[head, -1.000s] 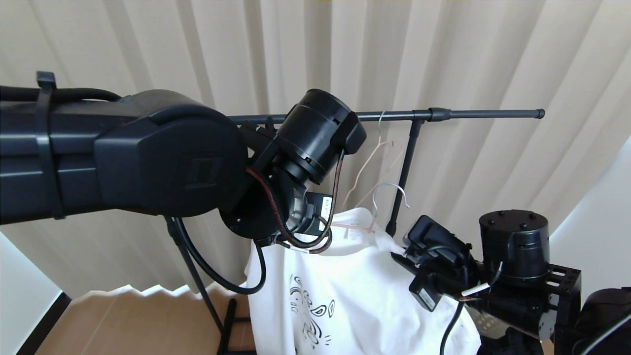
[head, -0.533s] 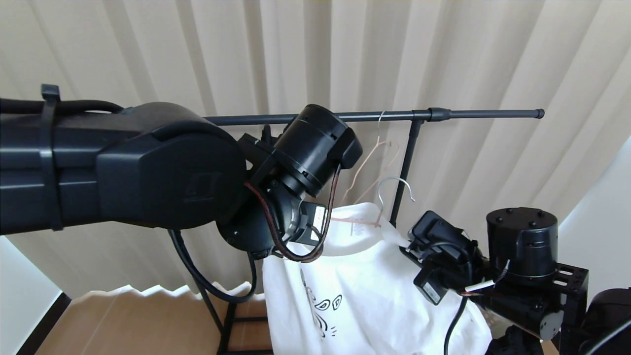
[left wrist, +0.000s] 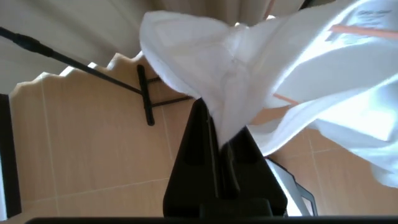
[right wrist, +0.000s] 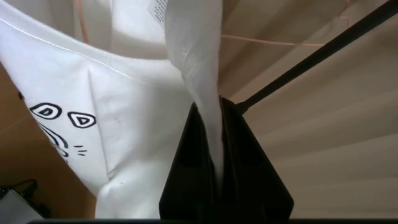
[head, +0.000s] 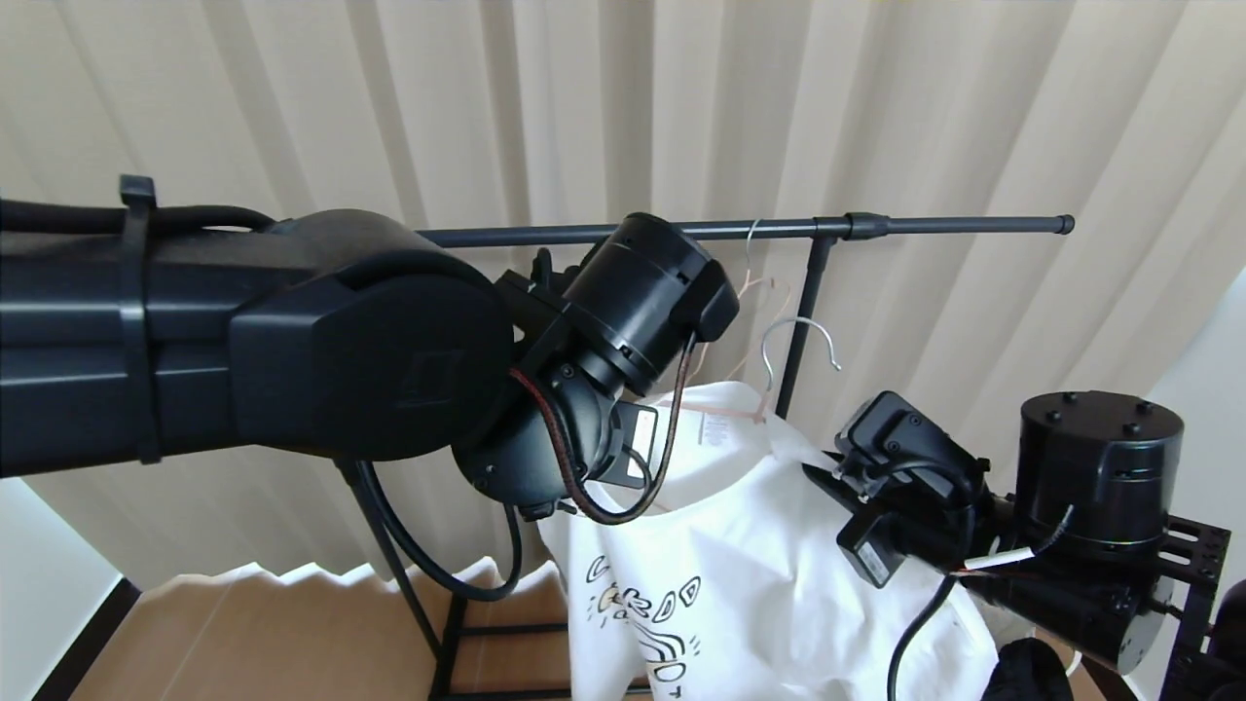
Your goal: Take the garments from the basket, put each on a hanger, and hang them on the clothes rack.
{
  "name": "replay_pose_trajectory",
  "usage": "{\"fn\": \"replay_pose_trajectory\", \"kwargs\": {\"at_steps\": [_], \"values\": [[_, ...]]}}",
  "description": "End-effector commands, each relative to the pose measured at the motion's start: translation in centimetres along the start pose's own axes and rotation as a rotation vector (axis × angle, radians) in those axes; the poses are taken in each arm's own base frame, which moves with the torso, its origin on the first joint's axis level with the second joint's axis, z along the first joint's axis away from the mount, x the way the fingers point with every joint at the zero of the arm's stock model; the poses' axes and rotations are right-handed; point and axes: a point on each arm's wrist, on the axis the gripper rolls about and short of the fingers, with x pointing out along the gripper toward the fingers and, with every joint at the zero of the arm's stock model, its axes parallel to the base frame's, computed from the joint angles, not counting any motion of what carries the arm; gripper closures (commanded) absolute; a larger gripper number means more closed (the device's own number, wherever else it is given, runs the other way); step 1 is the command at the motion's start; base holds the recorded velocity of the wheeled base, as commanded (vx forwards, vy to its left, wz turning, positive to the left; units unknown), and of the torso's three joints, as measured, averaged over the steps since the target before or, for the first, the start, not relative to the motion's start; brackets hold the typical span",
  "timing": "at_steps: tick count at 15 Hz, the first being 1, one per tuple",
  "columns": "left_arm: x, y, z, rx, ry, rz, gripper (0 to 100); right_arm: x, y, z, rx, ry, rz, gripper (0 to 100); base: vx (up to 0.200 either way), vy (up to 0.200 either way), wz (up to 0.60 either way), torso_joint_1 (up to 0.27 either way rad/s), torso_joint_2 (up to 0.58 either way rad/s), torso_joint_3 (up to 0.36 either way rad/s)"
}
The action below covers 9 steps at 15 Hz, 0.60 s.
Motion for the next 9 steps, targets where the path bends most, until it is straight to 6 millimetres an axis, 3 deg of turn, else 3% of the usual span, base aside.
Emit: {"fn": "replay_pose_trajectory", "kwargs": {"at_steps": [1, 4, 9], "values": [[-0.7, -0.3, 0.5, -0.011, -0.023, -0.02, 100, 1.5, 0.8, -1.0, -0.011, 0.057, 0.025, 100, 0.0, 0.0, 0.0, 0.0, 0.0, 0.0], [-1.4, -0.3, 0.6, -0.015, -0.035, -0.037, 100, 4.0, 2.2, -2.4, -0.019, 0.068, -0.021, 100, 0.0, 0.0, 0.0, 0.0, 0.0, 0.0], [-1.0, -0.1, -0.3, -0.005, -0.01, -0.021, 100, 4.1, 2.1, -1.6, 0.014, -0.038, -0.051, 100, 0.0, 0.0, 0.0, 0.0, 0.0, 0.0]]}}
